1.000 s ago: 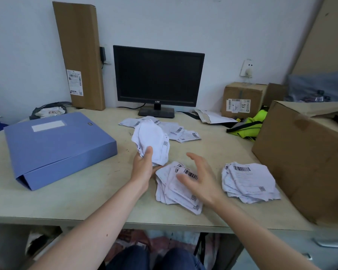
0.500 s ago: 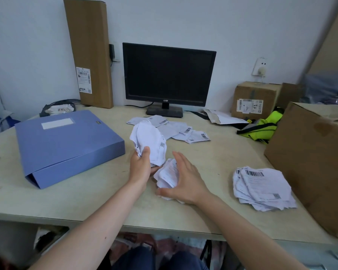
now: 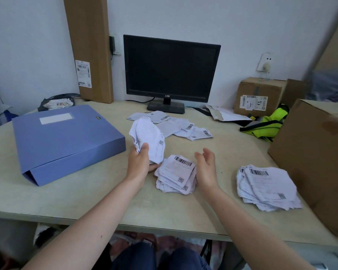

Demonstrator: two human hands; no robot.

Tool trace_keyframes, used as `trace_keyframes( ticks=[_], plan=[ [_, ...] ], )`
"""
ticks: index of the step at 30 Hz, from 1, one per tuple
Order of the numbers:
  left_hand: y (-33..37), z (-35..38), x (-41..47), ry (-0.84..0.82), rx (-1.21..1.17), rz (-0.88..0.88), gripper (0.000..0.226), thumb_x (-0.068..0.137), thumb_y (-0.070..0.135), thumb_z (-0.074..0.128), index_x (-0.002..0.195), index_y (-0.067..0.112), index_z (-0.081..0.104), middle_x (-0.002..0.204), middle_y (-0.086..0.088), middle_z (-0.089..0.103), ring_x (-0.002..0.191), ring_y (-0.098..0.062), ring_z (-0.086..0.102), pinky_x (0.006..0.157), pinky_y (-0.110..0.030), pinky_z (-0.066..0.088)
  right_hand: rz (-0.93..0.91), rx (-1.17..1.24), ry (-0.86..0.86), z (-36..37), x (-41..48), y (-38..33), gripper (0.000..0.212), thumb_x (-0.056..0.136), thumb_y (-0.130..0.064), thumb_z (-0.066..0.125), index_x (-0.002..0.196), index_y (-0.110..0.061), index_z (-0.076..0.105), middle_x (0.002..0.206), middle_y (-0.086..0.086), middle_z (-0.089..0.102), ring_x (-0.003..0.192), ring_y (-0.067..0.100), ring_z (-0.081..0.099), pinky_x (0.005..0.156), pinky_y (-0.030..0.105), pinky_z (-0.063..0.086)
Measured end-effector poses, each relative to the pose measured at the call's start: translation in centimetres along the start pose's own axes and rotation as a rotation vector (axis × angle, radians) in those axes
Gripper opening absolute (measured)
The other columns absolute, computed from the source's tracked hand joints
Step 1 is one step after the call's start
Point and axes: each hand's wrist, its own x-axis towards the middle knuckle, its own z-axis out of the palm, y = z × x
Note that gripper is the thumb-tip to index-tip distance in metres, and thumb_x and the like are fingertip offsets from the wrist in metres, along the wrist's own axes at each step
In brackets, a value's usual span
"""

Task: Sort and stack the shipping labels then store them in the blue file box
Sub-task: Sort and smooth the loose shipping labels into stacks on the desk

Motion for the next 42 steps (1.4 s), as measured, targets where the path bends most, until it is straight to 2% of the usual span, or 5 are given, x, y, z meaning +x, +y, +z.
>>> trace_keyframes(
  ticks=[17, 25, 33, 36, 42],
  plan=[
    [2.5, 1.4, -1.7, -0.159, -0.214, -0.056, 0.019, 0.097, 0.014, 0.053, 0.115, 0.013, 0.060, 0.109, -0.013, 0.069, 0.092, -0.030, 0.069, 0.056, -0.032, 0.059, -0.506, -0.144, -0.053, 1.0, 0.1, -4.7, 0.038, 0.087, -0.016, 0.064, 0.122, -0.027, 0.058, 0.127, -0.015, 0.056, 0.124, 0.004, 0.048, 0.107, 0.028, 0.038],
    [2.5, 1.7, -1.2, -0.268, -0.232, -0.106, 0.033, 0.086, -0.004, 0.062, 0.118, 0.004, 0.064, 0.106, -0.017, 0.072, 0.087, -0.029, 0.071, 0.059, -0.030, 0.059, -0.851, -0.871, -0.298, 0.4, 1.1, -5.1, 0.081, 0.075, -0.049, 0.074, 0.146, -0.030, 0.039, 0.156, -0.015, 0.029, 0.149, 0.004, 0.006, 0.121, 0.042, -0.009],
    [2.6, 1.4, -0.9, -0.342, -0.480, -0.305, 0.051, 0.090, 0.047, 0.056, 0.117, 0.004, 0.063, 0.112, -0.017, 0.070, 0.094, -0.030, 0.070, 0.078, -0.035, 0.060, -0.784, -0.722, -0.265, 0.6, 0.7, -3.9, 0.008, 0.085, -0.030, 0.069, 0.092, -0.027, 0.071, 0.099, -0.021, 0.070, 0.095, -0.010, 0.060, 0.121, 0.033, 0.004],
    [2.5, 1.1, -0.6, -0.323, -0.474, -0.283, 0.049, 0.093, 0.040, 0.054, 0.123, 0.002, 0.059, 0.115, -0.021, 0.068, 0.103, -0.034, 0.068, 0.086, -0.040, 0.058, -0.534, -0.427, -0.328, 0.5, 0.4, -4.8, 0.015, 0.091, -0.021, 0.065, 0.078, -0.013, 0.067, 0.071, -0.011, 0.063, 0.064, 0.001, 0.054, 0.087, 0.021, 0.042],
    [2.0, 1.0, 0.0, -0.238, -0.382, -0.234, 0.035, 0.098, 0.031, 0.049, 0.124, 0.010, 0.061, 0.115, -0.013, 0.069, 0.097, -0.028, 0.068, 0.081, -0.043, 0.058, -0.373, -0.089, -0.185, 0.4, 0.6, -5.6, 0.014, 0.095, -0.013, 0.059, 0.083, -0.006, 0.063, 0.066, -0.004, 0.062, 0.056, 0.002, 0.053, 0.055, 0.014, 0.043]
  ],
)
